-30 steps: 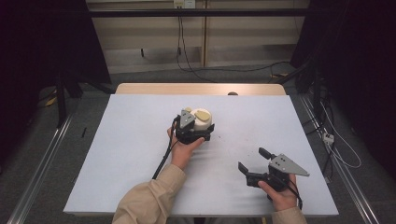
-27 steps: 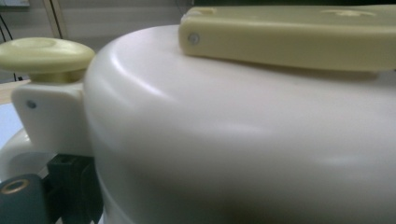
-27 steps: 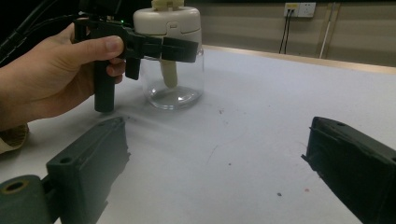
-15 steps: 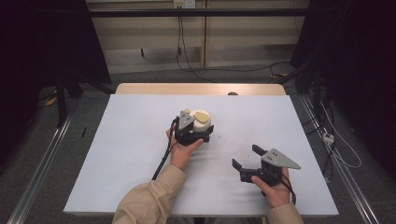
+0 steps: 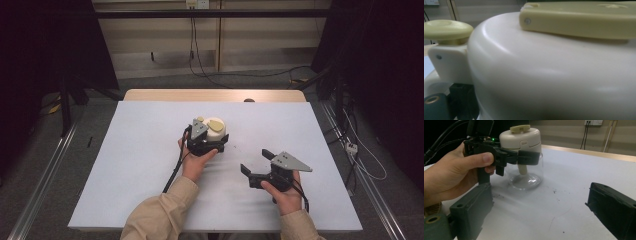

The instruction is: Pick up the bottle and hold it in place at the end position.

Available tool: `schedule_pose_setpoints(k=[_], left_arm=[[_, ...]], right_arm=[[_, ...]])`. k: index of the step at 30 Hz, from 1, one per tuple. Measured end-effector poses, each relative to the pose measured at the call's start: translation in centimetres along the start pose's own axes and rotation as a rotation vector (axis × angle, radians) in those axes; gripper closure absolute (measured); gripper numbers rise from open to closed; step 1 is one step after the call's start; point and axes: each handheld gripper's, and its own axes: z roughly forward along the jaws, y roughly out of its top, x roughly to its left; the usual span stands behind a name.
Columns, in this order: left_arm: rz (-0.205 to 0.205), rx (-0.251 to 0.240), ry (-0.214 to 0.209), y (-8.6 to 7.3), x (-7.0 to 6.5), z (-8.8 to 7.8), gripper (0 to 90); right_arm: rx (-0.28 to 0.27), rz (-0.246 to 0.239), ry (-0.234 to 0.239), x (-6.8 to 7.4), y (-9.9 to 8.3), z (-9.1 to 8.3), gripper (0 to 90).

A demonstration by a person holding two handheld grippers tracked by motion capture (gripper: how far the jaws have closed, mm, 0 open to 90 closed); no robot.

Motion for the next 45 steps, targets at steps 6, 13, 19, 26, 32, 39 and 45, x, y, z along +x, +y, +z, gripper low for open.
schedule_pose_setpoints(k=[6, 13, 19, 26, 32, 39, 45], left_arm=[[0.003, 0.004, -0.001, 0.0, 0.0, 0.0, 6.0], [0.001, 0.002, 0.002, 0.0, 0.0, 0.0, 6.0], [0.001, 0.003, 0.001, 0.0, 0.0, 0.0, 6.0], [0.001, 0.004, 0.002, 0.0, 0.0, 0.0, 6.0], [-0.002, 0.004, 0.002, 0.0, -0.1, 0.0, 6.0], [0.002, 0.004, 0.002, 0.0, 0.0, 0.0, 6.0], [0.003, 0.004, 0.001, 0.0, 0.0, 0.0, 6.0]], right_arm=[[-0.001, 0.011, 0.006, 0.1, 0.5, 0.6, 6.1], [0.008, 0.003, 0.005, 0.1, 0.9, 1.1, 6.1], [0.015, -0.004, 0.005, 0.2, 1.1, 1.6, 6.0], [0.027, -0.01, 0.0, 0.0, 1.7, 2.4, 6.3], [0.026, -0.019, 0.003, 0.1, 2.4, 3.0, 7.7], [0.024, -0.013, 0.008, 0.1, 3.2, 3.6, 7.5], [0.03, -0.015, 0.004, -0.1, 3.6, 4.2, 7.4]])
